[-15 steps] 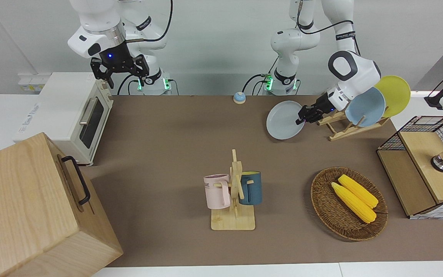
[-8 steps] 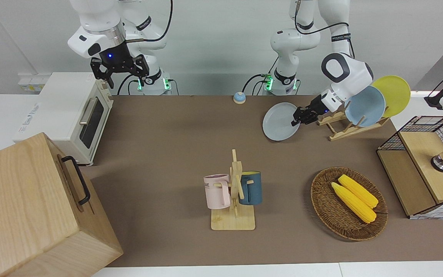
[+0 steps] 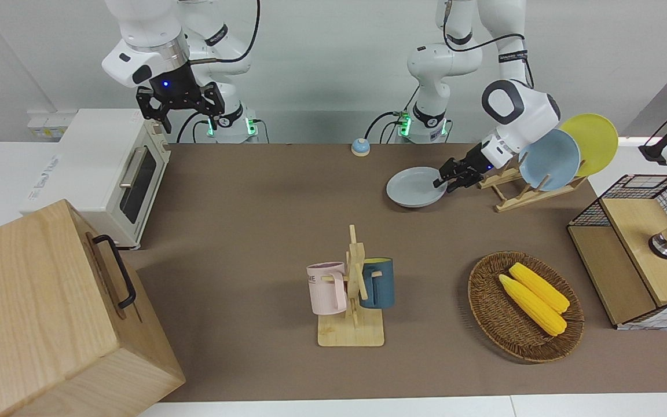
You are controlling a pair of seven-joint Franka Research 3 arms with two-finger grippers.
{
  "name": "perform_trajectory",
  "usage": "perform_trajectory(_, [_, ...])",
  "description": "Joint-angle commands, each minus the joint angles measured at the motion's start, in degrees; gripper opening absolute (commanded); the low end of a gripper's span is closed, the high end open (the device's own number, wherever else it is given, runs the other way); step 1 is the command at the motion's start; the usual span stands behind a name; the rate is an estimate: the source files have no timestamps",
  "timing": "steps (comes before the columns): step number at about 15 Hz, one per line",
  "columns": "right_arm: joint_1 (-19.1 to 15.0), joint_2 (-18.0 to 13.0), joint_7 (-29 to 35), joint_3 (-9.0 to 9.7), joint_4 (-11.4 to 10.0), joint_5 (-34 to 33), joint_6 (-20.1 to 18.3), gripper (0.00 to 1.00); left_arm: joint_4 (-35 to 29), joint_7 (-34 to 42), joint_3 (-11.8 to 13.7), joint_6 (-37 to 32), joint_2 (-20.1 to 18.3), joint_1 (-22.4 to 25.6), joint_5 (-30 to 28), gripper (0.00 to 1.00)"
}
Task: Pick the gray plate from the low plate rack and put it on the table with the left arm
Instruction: 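Carry the plate away from the rack and lower it onto the table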
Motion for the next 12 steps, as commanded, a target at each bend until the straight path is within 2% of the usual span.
perform_trajectory(1, [-0.56,-0.14,-0.08,0.32,0.35,0.59,-0.75,0.990,0.19,-0.25,0.26,0.83,-1.38,0.15,3.49,1.00])
perform_trajectory(4, [-0.56,-0.14,-0.08,0.32,0.35,0.59,-0.75,0.990,2.56,-1.48,0.44,0.57,-1.82,0.42,6.30,1.00])
perform_trajectory(7, [-0.56,-0.14,-0.08,0.32,0.35,0.59,-0.75,0.990,6.51,-7.61,0.79,-1.53,-2.08,0.42,12.35,1.00])
perform_trajectory(12, [-0.56,-0.14,-0.08,0.32,0.35,0.59,-0.75,0.987,17.66,-19.30,0.26,-10.66,-1.56,-0.11,22.20,1.00])
